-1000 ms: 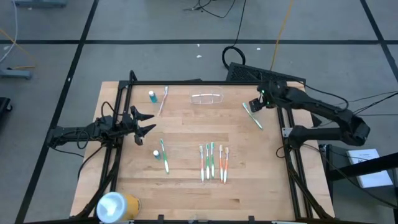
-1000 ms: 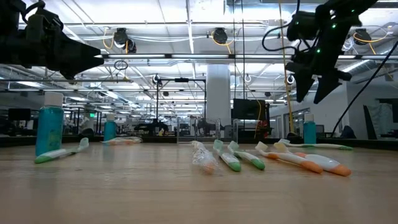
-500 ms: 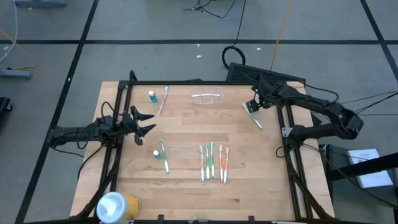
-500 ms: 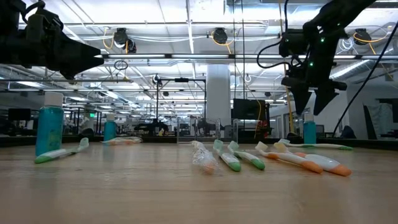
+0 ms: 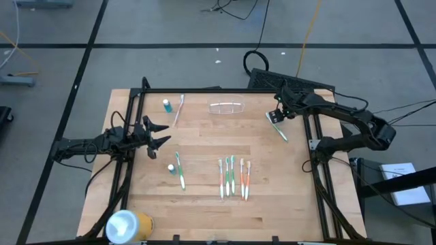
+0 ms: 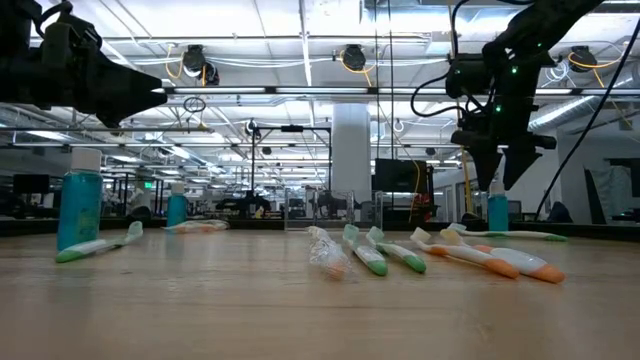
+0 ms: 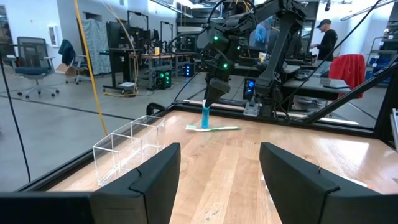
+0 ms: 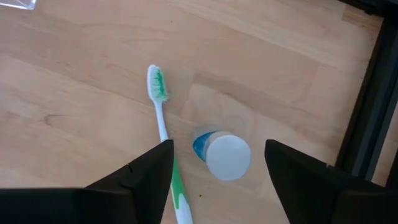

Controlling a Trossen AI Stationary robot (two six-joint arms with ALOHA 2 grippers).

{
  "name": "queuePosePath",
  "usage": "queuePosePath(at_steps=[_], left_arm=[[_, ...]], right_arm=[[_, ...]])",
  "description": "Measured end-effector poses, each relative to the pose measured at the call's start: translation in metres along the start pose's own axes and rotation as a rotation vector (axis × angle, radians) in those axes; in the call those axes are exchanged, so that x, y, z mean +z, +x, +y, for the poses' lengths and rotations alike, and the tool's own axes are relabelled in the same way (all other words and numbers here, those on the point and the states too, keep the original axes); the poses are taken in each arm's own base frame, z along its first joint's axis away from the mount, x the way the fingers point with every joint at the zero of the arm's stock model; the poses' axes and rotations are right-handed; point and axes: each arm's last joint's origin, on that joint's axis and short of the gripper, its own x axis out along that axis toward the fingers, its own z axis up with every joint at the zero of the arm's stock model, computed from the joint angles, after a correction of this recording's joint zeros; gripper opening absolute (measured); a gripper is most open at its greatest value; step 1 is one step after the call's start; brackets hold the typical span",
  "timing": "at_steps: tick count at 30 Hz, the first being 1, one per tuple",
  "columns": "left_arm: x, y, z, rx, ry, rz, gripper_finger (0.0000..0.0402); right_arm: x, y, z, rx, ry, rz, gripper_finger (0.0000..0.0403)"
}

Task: Pick & Place toothbrushing station
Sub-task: Put the blue mouthwash into the transparent organizer

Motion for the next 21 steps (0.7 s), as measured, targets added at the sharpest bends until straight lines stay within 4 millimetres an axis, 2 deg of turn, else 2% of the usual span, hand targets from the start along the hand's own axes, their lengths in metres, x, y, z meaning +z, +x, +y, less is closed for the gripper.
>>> queuePosePath(at_steps=[21], left_arm=[[0.0000,0.0000,0.0000,0.000,0.000,0.000,0.0228]], right_arm=[[0.0000,-0.0001,-0.0001,-0.003,-0.006,-0.001,0.0165]])
